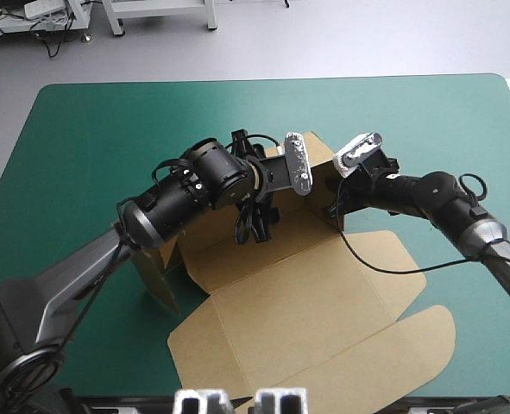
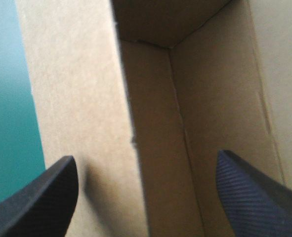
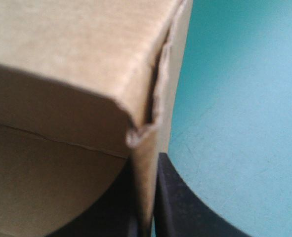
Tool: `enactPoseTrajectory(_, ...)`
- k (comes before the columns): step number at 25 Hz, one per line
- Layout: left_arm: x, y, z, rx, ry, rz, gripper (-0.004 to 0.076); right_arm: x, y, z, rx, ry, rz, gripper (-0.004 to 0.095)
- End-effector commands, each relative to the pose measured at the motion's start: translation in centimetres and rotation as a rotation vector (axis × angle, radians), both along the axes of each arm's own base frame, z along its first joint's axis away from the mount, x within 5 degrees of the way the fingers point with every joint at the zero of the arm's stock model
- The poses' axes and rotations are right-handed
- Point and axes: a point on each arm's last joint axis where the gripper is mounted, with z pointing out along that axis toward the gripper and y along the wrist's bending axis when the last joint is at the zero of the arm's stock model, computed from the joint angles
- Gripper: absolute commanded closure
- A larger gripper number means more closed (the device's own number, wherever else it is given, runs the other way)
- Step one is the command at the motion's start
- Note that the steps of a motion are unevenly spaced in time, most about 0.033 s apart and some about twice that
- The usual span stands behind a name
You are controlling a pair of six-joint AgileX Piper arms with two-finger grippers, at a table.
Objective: Fold the box
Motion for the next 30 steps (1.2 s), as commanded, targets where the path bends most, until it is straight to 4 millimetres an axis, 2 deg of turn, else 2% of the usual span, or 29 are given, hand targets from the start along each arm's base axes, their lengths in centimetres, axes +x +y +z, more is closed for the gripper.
enactPoseTrajectory(1,-1.7,0.8,4.1,-0.106,-0.016,-0.035,0.016,-0.2,0.1,1.8,0.042,-0.047,-0.005,0.0928)
enactPoseTrajectory(6,-3.0,1.3,6.4,-0.21,-0.012,-0.092,0.0162,-0.2,0.1,1.8,0.042,-0.05,-0.008,0.0928)
enactPoseTrajectory(8,-3.4,1.7,7.3,-0.229,-0.029,-0.093,0.0197,-0.2,0.1,1.9,0.041,-0.054,-0.014,0.0928)
enactPoseTrajectory(11,-3.7,2.9,8.8,-0.233,-0.093,-0.08,0.0349,-0.2,0.1,1.9,0.044,-0.051,-0.016,0.0928)
enactPoseTrajectory(16,-4.1,5.0,10.6,-0.197,-0.218,-0.037,0.0729,-0.2,0.1,1.9,0.053,-0.043,-0.024,0.0928)
enactPoseTrajectory(17,-3.9,5.3,10.7,-0.182,-0.241,-0.024,0.0727,-0.2,0.1,1.9,0.055,-0.042,-0.025,0.0928)
enactPoseTrajectory(21,-2.4,9.2,12.1,-0.198,-0.315,0.177,0.0725,-0.2,0.0,1.9,0.077,-0.026,-0.046,0.0928)
enactPoseTrajectory(22,-1.3,11.3,12.3,-0.235,-0.297,0.273,0.0725,-0.2,-0.1,1.8,0.082,-0.009,-0.057,0.0928)
enactPoseTrajectory(23,-0.9,12.2,12.4,-0.245,-0.29,0.309,0.0725,-0.2,-0.1,1.8,0.075,-0.006,-0.058,0.0928)
enactPoseTrajectory(24,0.3,14.5,12.3,-0.276,-0.261,0.394,0.0725,-0.3,-0.2,1.7,0.057,0.002,-0.048,0.0928)
enactPoseTrajectory(25,0.8,15.6,12.3,-0.296,-0.246,0.431,0.0725,-0.4,-0.1,1.7,0.05,0.011,-0.039,0.0928)
enactPoseTrajectory(26,1.7,17.7,12.2,-0.341,-0.214,0.497,0.0725,-0.5,-0.1,1.9,0.027,0.03,-0.017,0.0928)
enactPoseTrajectory(28,2.3,19.8,12.2,-0.4,-0.181,0.552,0.0725,-0.7,0.0,2.4,0.004,0.061,0.025,0.0928)
enactPoseTrajectory(30,2.9,22.5,12.2,-0.482,-0.155,0.643,0.0725,-0.9,0.2,3.9,-0.022,0.11,0.068,0.0928)
